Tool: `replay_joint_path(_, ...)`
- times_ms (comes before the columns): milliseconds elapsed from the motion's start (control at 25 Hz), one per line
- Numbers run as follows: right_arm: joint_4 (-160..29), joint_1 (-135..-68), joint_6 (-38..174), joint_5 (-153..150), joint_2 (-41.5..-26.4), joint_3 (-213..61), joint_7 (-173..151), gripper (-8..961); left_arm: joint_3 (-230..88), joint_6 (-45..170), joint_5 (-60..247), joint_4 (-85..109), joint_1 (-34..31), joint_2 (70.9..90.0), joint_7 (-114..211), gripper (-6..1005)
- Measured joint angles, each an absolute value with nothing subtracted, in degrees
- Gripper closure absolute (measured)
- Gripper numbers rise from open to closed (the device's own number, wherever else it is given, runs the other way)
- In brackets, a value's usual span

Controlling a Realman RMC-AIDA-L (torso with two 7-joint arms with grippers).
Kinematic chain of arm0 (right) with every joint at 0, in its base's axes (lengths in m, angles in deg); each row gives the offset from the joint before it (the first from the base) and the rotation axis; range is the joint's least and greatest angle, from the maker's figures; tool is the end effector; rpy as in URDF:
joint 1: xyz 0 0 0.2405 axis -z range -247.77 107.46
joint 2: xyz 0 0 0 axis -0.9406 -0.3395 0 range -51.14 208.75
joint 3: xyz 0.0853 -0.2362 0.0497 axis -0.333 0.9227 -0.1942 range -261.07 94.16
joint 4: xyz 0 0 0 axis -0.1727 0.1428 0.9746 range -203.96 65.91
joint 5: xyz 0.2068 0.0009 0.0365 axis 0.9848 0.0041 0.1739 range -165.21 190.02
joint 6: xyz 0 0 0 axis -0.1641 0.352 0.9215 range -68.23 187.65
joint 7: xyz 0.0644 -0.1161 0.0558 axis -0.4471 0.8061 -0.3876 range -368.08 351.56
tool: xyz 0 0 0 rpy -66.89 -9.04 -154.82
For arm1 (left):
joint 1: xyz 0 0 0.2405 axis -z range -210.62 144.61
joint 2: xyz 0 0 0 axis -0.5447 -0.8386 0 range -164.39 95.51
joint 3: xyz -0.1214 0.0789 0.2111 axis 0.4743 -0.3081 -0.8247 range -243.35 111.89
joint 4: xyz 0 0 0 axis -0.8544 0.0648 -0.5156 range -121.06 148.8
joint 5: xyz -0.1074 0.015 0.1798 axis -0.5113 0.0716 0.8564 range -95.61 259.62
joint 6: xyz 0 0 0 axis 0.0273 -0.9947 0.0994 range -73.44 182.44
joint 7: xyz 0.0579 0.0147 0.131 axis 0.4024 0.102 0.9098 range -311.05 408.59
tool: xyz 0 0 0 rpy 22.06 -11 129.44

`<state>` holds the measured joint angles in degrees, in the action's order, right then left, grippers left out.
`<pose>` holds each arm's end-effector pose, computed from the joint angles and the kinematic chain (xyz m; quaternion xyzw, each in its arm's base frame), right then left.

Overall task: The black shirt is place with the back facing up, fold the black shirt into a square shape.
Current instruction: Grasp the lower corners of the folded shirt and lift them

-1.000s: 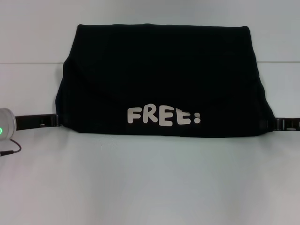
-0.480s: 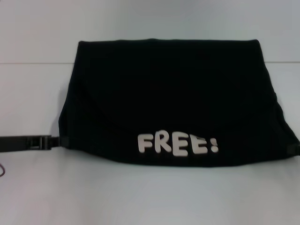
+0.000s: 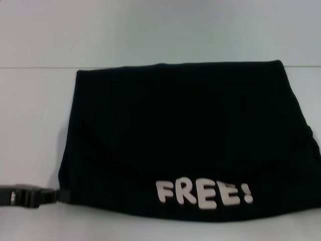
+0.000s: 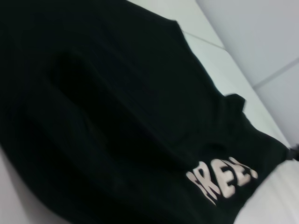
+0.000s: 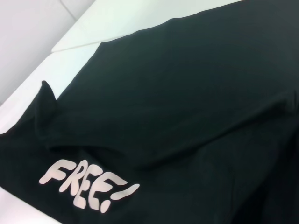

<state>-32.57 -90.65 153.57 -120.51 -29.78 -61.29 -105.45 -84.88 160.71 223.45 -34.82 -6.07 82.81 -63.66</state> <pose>0.3818 0.2631 0.0868 -0.8458 0.4779 0.1562 0.1786 -0.3209 0.2751 0.0568 -0.8351 -0.5224 -0.1603 0.0624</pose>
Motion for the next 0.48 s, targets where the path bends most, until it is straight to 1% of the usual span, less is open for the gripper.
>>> replay_joint_path(120, -32.50, -89.05, 155.96, -120.54, -29.40, -61.33, -104.32, 916, -84.69, 163.49, 224.51, -34.78, -6.61, 82.82, -63.02, 999)
replay_joint_path(280, -32.43, -86.93, 157.25, -120.64, -29.27, -61.32, -103.67, 916, -84.06, 165.34, 224.88, -34.38, -7.96, 83.34, -62.89, 999)
replay_joint_path(480, -32.43, -85.55, 157.71, -120.83, -29.23, -61.31, -103.63, 915, -81.88, 166.34, 225.37, -34.25, -8.86, 83.47, -62.71, 1000)
